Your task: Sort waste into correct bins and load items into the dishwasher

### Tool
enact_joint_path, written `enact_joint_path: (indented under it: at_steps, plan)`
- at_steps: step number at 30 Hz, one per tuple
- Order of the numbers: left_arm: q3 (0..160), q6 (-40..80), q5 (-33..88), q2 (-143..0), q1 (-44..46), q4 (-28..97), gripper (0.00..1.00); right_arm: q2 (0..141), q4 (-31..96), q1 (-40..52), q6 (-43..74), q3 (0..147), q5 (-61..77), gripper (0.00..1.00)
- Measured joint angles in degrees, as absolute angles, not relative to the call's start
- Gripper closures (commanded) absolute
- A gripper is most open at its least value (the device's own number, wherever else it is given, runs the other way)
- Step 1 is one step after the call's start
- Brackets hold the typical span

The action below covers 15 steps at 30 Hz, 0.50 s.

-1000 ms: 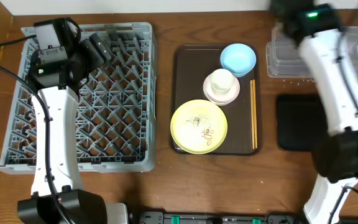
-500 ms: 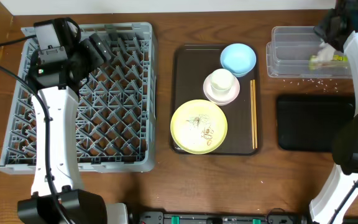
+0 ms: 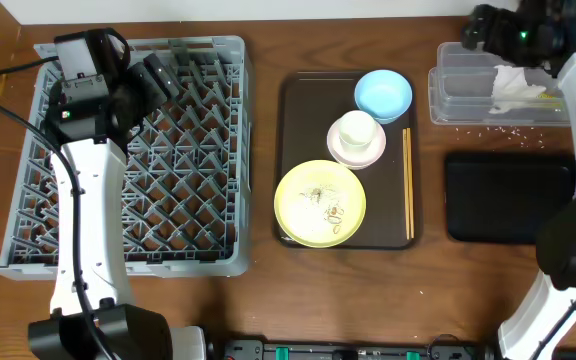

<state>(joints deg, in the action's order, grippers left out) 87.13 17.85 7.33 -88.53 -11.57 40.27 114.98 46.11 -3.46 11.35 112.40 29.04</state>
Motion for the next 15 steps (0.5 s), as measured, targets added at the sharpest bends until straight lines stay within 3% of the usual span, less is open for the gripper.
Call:
enact_joint_path:
  at_steps: [5, 15]
  plan:
    - [87.13, 17.85, 7.33, -88.53, -11.57, 40.27, 0.11, 112.79, 47.2, 4.58, 4.27, 112.42, 39.53, 0.01]
    - [87.13, 17.85, 7.33, -88.53, -11.57, 40.27, 0.11, 113.25, 48.6, 21.15, -0.34, 110.28, 21.74, 0.01]
